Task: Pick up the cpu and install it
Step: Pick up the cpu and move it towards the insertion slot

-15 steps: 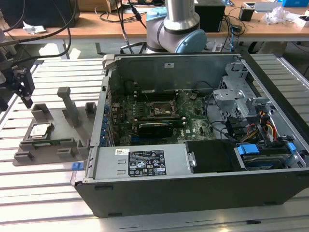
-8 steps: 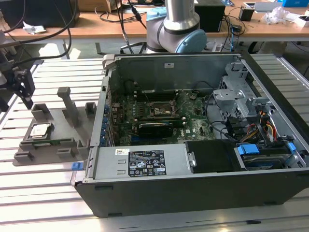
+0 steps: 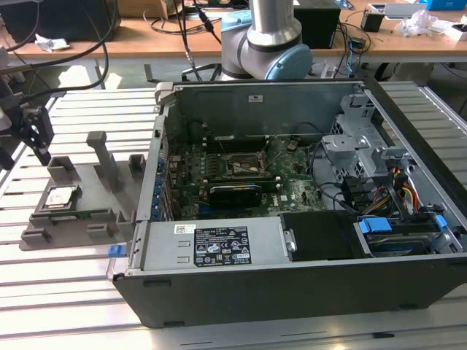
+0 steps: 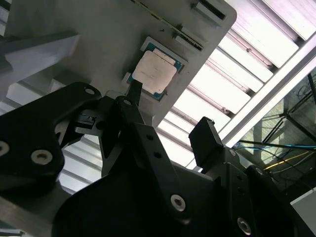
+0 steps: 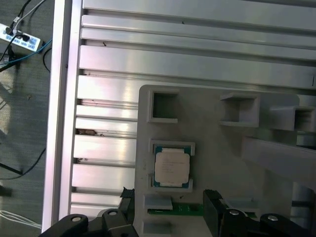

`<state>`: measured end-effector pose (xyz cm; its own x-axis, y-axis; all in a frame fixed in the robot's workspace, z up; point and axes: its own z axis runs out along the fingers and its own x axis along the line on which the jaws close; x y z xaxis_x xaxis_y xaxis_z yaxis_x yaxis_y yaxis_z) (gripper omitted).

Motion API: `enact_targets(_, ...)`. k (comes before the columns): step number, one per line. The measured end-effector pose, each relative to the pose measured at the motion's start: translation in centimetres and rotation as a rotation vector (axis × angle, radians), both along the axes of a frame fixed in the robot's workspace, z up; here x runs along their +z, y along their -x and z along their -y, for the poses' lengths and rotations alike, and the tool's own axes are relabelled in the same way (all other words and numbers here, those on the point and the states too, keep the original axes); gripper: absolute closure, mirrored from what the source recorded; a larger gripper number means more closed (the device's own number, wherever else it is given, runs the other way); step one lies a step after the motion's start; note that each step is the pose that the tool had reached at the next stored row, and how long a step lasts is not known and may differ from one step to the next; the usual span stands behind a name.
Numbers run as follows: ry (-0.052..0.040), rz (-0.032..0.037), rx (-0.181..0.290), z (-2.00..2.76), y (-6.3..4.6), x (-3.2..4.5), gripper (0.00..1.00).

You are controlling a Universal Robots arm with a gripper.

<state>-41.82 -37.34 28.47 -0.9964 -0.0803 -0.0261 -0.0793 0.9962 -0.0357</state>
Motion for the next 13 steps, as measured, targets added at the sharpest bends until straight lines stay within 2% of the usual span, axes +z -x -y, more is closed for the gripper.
enact_targets(13,0.0,0.0,0.0,0.0,0.0,-0.53,0.34)
